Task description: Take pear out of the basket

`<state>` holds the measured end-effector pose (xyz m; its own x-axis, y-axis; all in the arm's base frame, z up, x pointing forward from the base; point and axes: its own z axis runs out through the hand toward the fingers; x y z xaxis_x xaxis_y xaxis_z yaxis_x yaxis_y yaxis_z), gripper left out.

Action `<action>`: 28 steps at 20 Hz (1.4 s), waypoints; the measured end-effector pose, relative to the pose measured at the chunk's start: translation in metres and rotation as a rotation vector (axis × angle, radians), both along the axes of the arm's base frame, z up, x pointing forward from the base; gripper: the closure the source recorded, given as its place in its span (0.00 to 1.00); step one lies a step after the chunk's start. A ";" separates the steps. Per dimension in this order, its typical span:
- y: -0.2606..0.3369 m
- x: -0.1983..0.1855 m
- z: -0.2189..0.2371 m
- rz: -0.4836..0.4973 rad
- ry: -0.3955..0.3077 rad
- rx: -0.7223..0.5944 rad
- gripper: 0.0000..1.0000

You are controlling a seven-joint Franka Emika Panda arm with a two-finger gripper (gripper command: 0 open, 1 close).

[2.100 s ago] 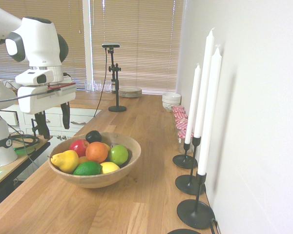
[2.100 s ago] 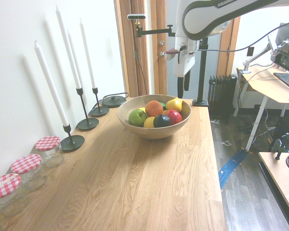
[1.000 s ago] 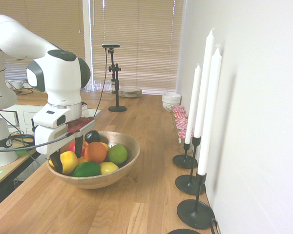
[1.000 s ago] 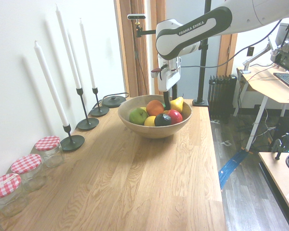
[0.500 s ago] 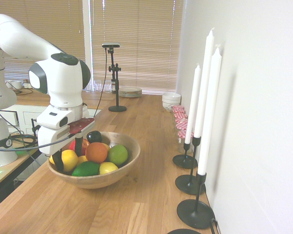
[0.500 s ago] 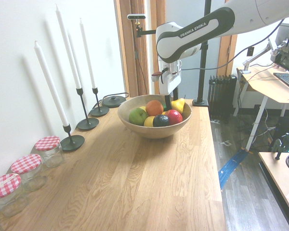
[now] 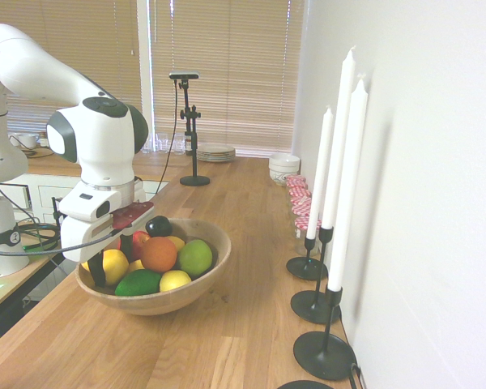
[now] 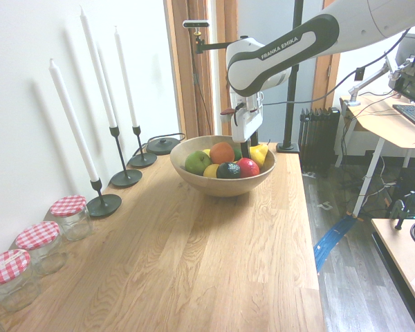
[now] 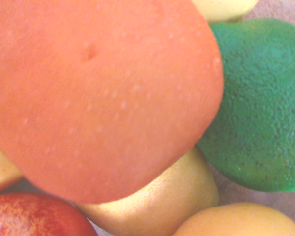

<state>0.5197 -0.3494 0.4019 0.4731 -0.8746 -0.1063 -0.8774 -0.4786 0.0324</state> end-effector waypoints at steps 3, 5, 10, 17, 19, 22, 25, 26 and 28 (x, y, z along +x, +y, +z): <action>0.000 -0.002 0.000 -0.001 -0.004 -0.002 1.00; 0.001 -0.002 0.002 0.000 -0.006 -0.003 1.00; 0.005 -0.003 0.032 0.014 -0.040 -0.025 1.00; 0.058 -0.002 0.139 0.078 -0.152 -0.060 1.00; 0.088 0.006 0.165 0.107 -0.178 -0.066 1.00; 0.143 0.023 0.190 0.160 -0.210 -0.077 1.00; 0.206 0.042 0.206 0.215 -0.231 -0.082 1.00; 0.227 0.047 0.209 0.233 -0.237 -0.084 1.00; 0.267 0.057 0.211 0.264 -0.241 -0.086 1.00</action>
<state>0.5763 -0.0823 0.6134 0.6866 -0.7195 0.1043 -0.7111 -0.6945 -0.1098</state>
